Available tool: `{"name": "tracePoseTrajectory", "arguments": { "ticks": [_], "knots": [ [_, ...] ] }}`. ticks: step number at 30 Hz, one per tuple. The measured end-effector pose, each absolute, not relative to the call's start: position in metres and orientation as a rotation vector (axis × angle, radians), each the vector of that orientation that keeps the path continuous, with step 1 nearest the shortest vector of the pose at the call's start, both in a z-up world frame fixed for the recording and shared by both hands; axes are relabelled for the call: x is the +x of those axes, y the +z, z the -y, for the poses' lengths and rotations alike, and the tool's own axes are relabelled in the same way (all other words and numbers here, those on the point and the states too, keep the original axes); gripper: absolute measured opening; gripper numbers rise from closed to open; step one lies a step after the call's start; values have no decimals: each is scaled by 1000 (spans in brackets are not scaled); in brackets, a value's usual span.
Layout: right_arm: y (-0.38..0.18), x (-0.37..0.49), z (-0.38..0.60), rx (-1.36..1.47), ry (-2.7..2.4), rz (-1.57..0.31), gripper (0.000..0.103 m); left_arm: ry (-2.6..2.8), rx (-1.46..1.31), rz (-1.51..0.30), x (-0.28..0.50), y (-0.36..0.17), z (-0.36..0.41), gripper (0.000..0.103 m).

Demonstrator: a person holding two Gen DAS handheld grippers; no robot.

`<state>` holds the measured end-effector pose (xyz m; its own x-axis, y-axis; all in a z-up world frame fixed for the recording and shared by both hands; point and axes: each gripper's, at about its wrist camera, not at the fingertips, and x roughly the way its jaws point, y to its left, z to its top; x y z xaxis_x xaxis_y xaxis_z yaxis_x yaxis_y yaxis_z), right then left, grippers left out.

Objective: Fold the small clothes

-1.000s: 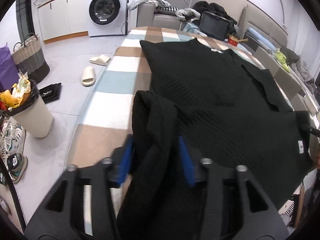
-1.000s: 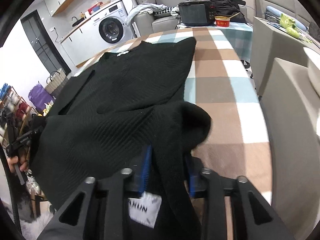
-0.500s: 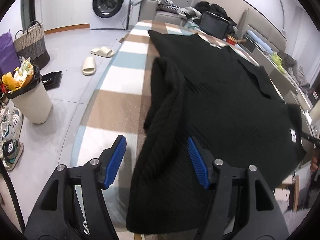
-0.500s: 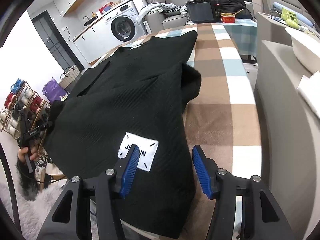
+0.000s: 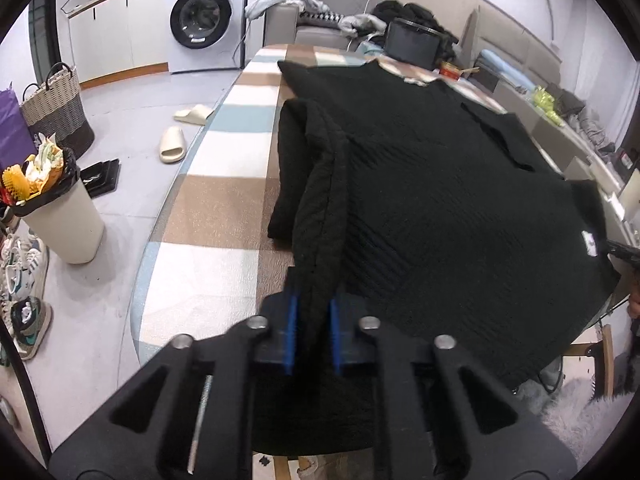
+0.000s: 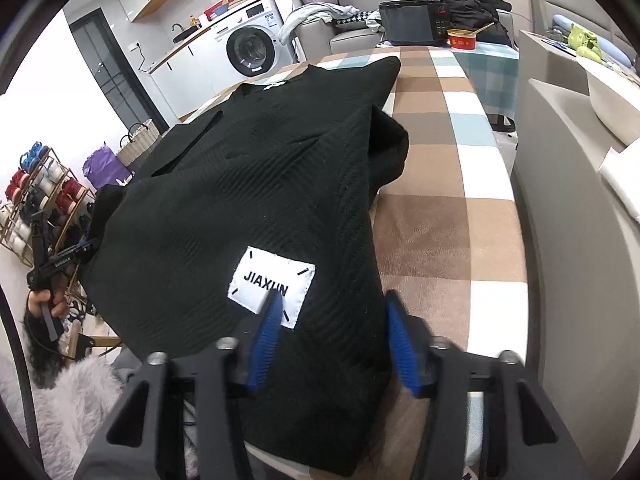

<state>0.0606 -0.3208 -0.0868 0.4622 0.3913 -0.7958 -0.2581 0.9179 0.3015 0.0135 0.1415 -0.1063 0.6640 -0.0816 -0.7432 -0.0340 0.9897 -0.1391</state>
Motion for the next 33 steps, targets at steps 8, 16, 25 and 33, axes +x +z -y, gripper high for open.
{"name": "tracePoseTrajectory", "arguments": {
  "ticks": [8, 16, 25, 33],
  "knots": [
    [-52, 51, 329, 206, 418, -778, 8, -47, -225, -672, 15, -57, -142, 3],
    [-7, 92, 325, 372, 416, -589, 8, -38, -252, -553, 61, -10, -145, 3],
    [-15, 194, 336, 554, 166, -633, 9, 27, -455, -649, 163, -31, -181, 4],
    [-52, 205, 340, 560, 201, -822, 34, 34, -399, -744, 167, -64, -170, 30]
  ]
}}
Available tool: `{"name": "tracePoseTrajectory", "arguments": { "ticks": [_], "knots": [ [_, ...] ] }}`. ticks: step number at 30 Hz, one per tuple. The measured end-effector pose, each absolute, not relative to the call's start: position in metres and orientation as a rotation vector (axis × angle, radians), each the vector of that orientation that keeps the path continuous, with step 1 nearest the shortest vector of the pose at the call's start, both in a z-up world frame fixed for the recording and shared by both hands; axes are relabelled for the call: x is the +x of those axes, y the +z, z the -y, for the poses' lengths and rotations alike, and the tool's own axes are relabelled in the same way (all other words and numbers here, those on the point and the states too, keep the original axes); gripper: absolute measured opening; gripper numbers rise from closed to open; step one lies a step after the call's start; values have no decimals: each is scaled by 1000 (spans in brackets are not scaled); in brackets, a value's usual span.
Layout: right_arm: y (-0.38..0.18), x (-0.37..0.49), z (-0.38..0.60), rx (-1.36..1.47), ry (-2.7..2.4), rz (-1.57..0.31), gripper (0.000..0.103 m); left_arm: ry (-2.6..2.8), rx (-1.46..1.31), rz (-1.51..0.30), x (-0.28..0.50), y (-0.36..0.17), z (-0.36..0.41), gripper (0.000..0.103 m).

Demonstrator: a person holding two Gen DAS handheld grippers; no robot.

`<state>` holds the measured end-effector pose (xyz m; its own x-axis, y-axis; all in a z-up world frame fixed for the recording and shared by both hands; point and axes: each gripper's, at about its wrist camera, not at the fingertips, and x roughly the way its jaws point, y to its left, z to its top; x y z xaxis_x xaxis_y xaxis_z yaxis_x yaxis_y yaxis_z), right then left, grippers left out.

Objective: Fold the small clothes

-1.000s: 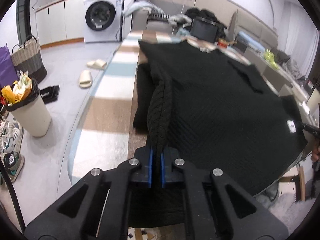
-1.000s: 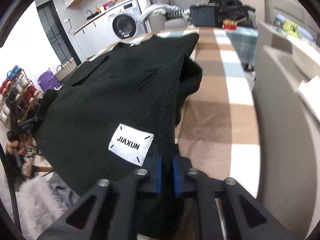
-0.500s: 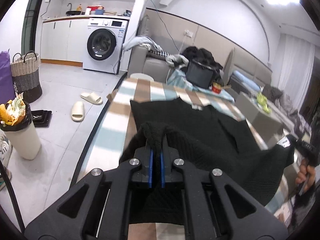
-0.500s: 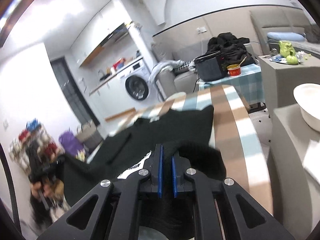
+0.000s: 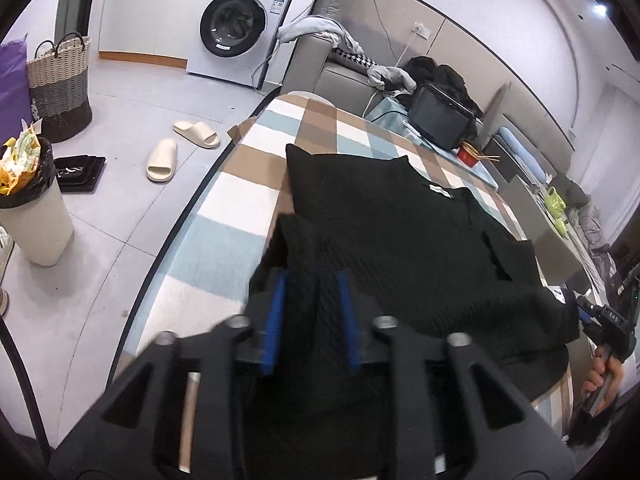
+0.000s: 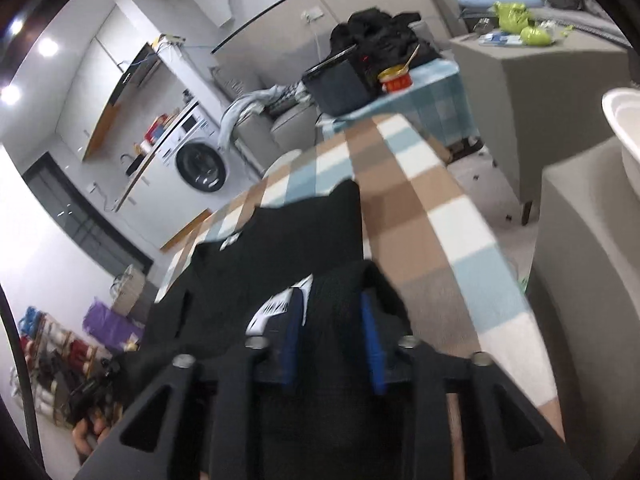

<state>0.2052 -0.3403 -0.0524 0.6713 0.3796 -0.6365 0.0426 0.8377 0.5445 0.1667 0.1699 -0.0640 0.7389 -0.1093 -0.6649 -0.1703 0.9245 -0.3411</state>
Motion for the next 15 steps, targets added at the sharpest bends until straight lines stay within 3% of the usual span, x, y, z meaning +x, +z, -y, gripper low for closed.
{"name": "tracePoseTrajectory", "arguments": {
  "ticks": [3, 15],
  "knots": [
    [-57, 192, 346, 560, 242, -839, 37, 30, -381, -749, 161, -67, -165, 35],
    [-75, 172, 348, 545, 327, -911, 44, 46, -380, -795, 131, -79, -169, 35]
  ]
}}
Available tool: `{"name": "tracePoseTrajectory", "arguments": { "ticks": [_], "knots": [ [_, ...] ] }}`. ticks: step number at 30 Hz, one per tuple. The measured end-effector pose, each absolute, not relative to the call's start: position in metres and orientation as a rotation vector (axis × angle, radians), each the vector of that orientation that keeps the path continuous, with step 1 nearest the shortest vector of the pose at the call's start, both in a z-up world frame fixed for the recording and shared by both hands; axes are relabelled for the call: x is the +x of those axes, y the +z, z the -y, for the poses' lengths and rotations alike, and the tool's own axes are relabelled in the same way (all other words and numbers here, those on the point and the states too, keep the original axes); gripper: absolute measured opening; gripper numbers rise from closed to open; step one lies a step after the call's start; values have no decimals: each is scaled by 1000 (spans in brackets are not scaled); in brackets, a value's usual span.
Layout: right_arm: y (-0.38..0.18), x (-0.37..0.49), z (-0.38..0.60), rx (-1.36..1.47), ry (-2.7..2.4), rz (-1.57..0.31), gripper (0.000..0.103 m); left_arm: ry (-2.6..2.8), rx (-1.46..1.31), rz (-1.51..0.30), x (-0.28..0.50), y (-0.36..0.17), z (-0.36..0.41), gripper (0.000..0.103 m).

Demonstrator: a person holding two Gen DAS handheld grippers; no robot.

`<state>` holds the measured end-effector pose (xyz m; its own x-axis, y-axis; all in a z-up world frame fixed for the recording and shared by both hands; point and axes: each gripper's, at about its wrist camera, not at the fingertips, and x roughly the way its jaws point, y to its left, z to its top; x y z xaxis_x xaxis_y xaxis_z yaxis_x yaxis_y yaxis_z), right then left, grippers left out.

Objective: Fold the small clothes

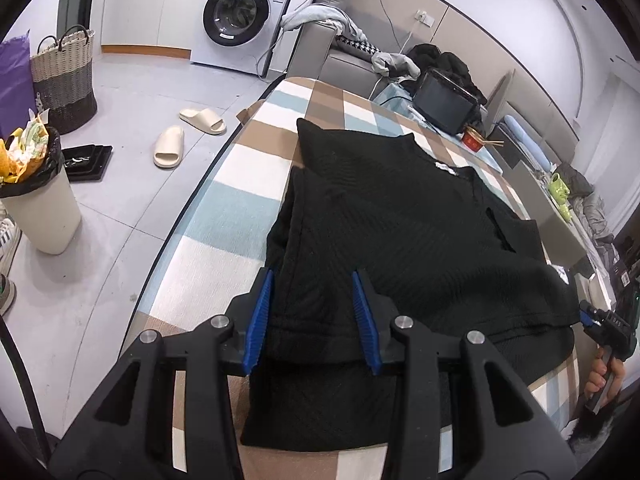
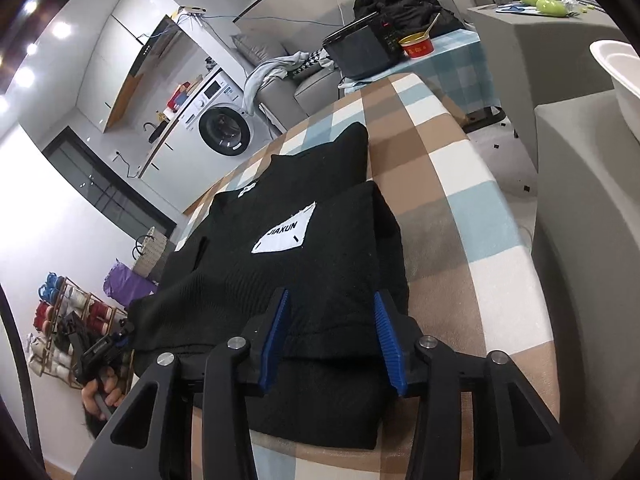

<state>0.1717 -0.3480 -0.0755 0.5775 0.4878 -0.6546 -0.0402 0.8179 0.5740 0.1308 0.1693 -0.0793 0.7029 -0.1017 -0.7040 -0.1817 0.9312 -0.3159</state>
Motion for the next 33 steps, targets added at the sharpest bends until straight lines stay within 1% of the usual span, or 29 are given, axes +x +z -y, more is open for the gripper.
{"name": "tracePoseTrajectory", "arguments": {
  "ticks": [3, 5, 8, 9, 10, 12, 13, 15, 16, 17, 18, 20, 26, 33],
  "knots": [
    [-76, 174, 346, 539, 332, -910, 44, 67, -382, -815, 130, -87, -170, 35],
    [-77, 176, 345, 541, 328, -915, 48, 54, -386, -817, 132, -90, -170, 35],
    [-76, 174, 344, 537, 332, -914, 49, 42, -358, -786, 130, -91, -163, 34],
    [-76, 173, 344, 534, 330, -913, 49, 41, -347, -780, 130, -90, -161, 32],
    [-76, 173, 343, 530, 328, -913, 49, 40, -337, -775, 131, -89, -159, 23],
    [-77, 173, 342, 518, 327, -920, 49, 33, -317, -770, 133, -87, -156, 15],
    [-78, 174, 341, 518, 331, -921, 49, 33, -313, -761, 134, -86, -156, 12],
    [-80, 176, 340, 508, 323, -930, 49, 32, -312, -755, 134, -83, -156, 10],
    [-81, 178, 339, 494, 316, -936, 44, 29, -321, -753, 134, -82, -157, 10],
    [-82, 178, 337, 480, 312, -939, 30, 26, -325, -750, 135, -81, -157, 10],
    [-83, 179, 335, 458, 300, -943, 24, 26, -325, -747, 135, -80, -158, 9],
    [-84, 180, 331, 414, 277, -950, 7, 23, -330, -736, 133, -76, -158, 9],
    [-55, 175, 335, 463, 277, -816, 6, 8, -337, -655, 132, -48, -158, 8],
    [-28, 212, 339, 603, 256, -687, 6, 9, -387, -581, 172, -16, -170, 8]
  ]
}}
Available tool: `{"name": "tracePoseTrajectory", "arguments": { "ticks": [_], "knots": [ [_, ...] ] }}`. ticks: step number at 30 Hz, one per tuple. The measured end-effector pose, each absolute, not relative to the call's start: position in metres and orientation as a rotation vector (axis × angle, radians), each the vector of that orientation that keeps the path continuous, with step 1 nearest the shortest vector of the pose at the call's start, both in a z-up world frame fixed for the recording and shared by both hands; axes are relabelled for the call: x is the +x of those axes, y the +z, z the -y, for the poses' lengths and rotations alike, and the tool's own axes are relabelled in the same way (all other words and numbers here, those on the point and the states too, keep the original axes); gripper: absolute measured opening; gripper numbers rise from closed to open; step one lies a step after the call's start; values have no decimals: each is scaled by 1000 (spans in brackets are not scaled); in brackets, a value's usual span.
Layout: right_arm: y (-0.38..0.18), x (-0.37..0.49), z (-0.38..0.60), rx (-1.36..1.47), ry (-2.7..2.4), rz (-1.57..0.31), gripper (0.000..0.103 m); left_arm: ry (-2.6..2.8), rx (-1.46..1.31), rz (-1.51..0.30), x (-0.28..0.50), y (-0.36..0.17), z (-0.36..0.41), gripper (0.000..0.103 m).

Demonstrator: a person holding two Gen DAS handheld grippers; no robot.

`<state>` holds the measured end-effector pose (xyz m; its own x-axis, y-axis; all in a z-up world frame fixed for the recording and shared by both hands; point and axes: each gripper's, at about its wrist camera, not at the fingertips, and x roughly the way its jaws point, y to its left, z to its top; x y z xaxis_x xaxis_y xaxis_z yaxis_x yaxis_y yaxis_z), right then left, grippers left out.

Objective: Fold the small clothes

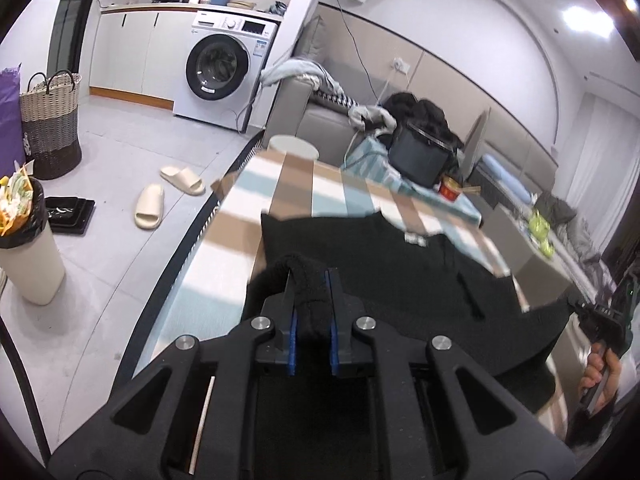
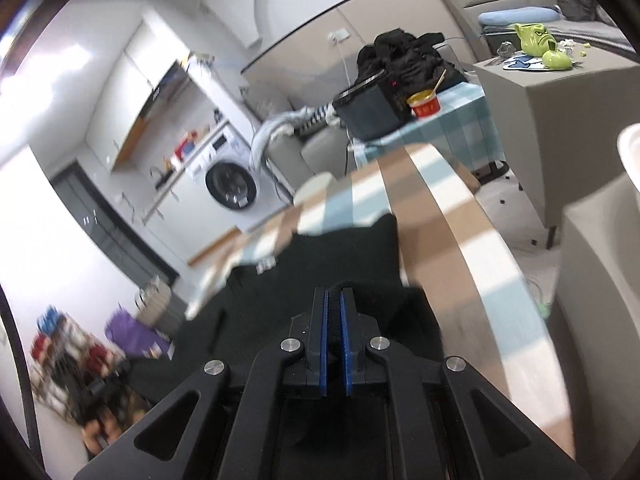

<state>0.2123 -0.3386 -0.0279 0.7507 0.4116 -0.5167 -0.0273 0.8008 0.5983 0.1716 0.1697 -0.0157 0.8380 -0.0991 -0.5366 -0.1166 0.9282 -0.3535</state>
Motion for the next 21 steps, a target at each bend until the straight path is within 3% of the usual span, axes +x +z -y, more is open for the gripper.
{"name": "tracePoseTrajectory", "arguments": {
  "ticks": [4, 5, 6, 7, 8, 10, 13, 21],
  "knots": [
    [-24, 255, 339, 656, 184, -656, 6, 89, -404, -593, 216, -19, -184, 10],
    [-25, 262, 339, 662, 166, -661, 11, 107, -409, -607, 224, -22, -186, 12],
    [-28, 273, 340, 667, 136, -679, 14, 132, -408, -621, 231, -26, -189, 22],
    [-32, 285, 342, 673, 113, -703, 24, 159, -403, -635, 236, -29, -192, 35],
    [-36, 292, 345, 678, 86, -728, 31, 174, -406, -640, 237, -31, -194, 41],
    [-41, 294, 351, 687, 59, -747, 32, 164, -438, -630, 233, -35, -201, 52],
    [-39, 281, 352, 617, 65, -746, 41, 163, -444, -637, 223, -40, -208, 53],
    [-57, 257, 334, 594, 218, -872, 45, 104, -406, -724, 208, -60, -191, 53]
  ]
}}
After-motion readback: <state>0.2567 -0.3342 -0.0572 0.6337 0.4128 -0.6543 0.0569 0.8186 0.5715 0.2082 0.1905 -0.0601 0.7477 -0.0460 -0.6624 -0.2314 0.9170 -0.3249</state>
